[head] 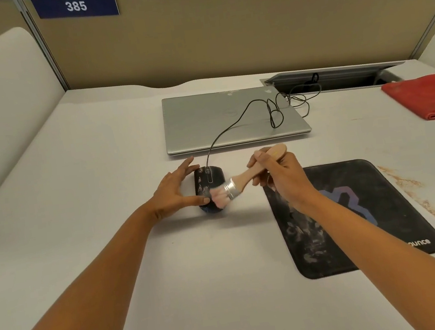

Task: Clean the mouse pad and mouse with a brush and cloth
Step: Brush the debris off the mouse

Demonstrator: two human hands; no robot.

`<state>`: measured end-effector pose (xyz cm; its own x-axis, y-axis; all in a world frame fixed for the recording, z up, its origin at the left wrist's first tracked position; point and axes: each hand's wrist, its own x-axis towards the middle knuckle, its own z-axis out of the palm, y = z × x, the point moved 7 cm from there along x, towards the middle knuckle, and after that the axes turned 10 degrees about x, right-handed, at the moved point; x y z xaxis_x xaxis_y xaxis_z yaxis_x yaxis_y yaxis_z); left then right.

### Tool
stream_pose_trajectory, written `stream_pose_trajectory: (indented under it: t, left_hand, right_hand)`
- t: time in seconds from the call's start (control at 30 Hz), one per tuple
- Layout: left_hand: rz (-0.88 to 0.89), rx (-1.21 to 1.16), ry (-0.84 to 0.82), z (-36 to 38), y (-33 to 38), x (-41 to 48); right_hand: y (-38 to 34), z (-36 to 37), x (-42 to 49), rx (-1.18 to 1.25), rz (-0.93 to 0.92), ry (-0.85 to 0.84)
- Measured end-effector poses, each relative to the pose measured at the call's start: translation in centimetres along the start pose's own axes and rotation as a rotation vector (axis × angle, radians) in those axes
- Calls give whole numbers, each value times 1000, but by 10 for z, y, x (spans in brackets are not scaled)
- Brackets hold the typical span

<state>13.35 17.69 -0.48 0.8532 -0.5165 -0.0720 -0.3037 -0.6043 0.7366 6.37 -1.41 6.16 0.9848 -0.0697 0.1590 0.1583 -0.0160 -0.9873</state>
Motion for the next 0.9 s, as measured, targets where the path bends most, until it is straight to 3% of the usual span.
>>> stream_pose_trajectory:
  t: [0.13,0.3,0.43,0.57,0.7,0.9]
  left_hand:
    - [1,42,9,-1,1,0]
    - [-10,50,18,-1,-1,0]
    - [-22,70,25,-1,-1,1]
    - [-22,81,33,-1,-3,1]
    - [-17,95,35,-1,-2,2]
    - [-16,103,40,-1,1,0]
  right_hand:
    - [-1,-3,4,-82,16,-8]
    - [-5,-18,14,-91,15,184]
    - [5,-1,18,-60,75,107]
    - [8,-24,25,-157,104,294]
    - [17,-16,33,23,177,295]
    - [8,-21,53,-227,197,362]
